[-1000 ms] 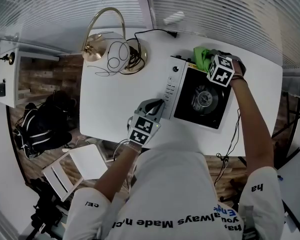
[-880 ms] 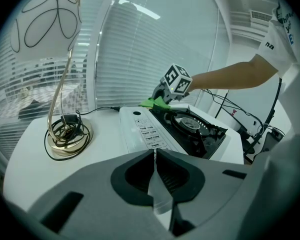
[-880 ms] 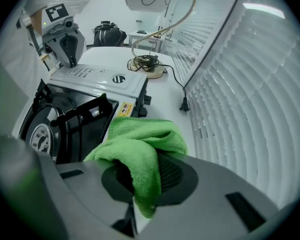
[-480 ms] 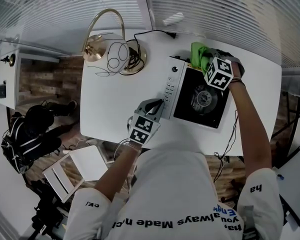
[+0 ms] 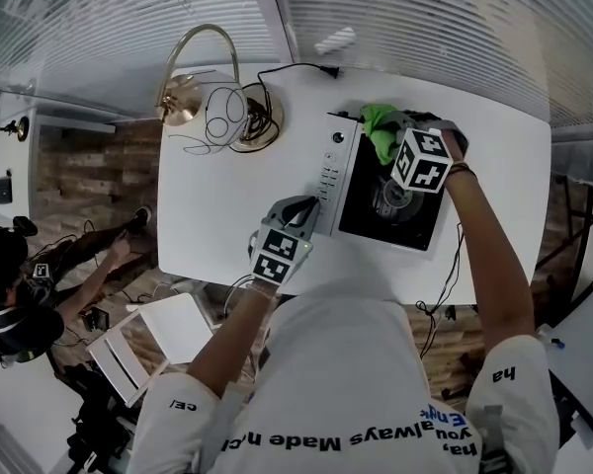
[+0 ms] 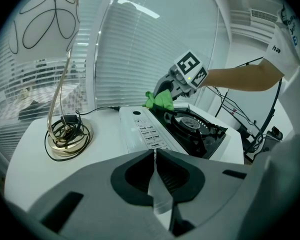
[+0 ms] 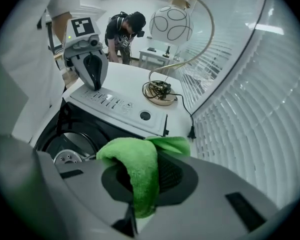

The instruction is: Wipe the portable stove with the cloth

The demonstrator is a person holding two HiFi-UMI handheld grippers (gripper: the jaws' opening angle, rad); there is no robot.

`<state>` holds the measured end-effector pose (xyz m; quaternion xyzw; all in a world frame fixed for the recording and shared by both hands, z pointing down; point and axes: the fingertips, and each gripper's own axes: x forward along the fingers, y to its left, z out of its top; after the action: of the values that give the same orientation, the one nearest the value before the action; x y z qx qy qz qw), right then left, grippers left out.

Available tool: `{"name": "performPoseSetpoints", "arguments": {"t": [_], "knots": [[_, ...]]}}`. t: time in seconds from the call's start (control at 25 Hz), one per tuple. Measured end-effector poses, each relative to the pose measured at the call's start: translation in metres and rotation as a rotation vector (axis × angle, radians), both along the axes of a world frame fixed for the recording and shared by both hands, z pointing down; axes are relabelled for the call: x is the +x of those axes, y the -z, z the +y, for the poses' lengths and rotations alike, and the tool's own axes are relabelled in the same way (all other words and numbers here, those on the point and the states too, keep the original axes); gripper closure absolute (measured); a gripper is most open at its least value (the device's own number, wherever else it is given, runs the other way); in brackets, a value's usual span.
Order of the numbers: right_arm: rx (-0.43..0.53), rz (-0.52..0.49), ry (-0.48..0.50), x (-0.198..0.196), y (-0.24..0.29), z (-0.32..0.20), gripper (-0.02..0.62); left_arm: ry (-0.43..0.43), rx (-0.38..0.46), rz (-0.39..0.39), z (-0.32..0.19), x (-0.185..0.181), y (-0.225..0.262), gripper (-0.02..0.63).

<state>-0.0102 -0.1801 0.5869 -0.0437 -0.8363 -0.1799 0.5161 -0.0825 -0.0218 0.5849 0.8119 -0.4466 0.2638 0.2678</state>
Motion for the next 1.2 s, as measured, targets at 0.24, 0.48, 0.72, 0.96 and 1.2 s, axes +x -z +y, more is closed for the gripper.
{"name": "performPoseSetpoints", "arguments": {"t": [0.24, 0.48, 0.72, 0.96, 1.2], "knots": [[-0.042, -0.026, 0.004, 0.001, 0.000, 0.008, 0.558, 0.004, -0.003, -0.007, 0.000, 0.000, 0.001, 0.583], [-0.063, 0.002, 0.002, 0.024, 0.000, 0.013, 0.558, 0.003, -0.008, -0.014, 0.001, -0.001, 0.001, 0.583], [-0.078, 0.042, -0.035, 0.061, 0.000, 0.010, 0.558, 0.004, -0.011, -0.041, 0.001, -0.001, 0.001, 0.583], [-0.089, 0.070, -0.080, 0.092, -0.001, 0.008, 0.558, 0.001, -0.018, -0.062, 0.001, 0.000, 0.002, 0.583], [-0.090, 0.088, -0.112, 0.112, -0.001, 0.008, 0.558, 0.007, -0.021, -0.078, 0.001, -0.001, 0.001, 0.583]]}}
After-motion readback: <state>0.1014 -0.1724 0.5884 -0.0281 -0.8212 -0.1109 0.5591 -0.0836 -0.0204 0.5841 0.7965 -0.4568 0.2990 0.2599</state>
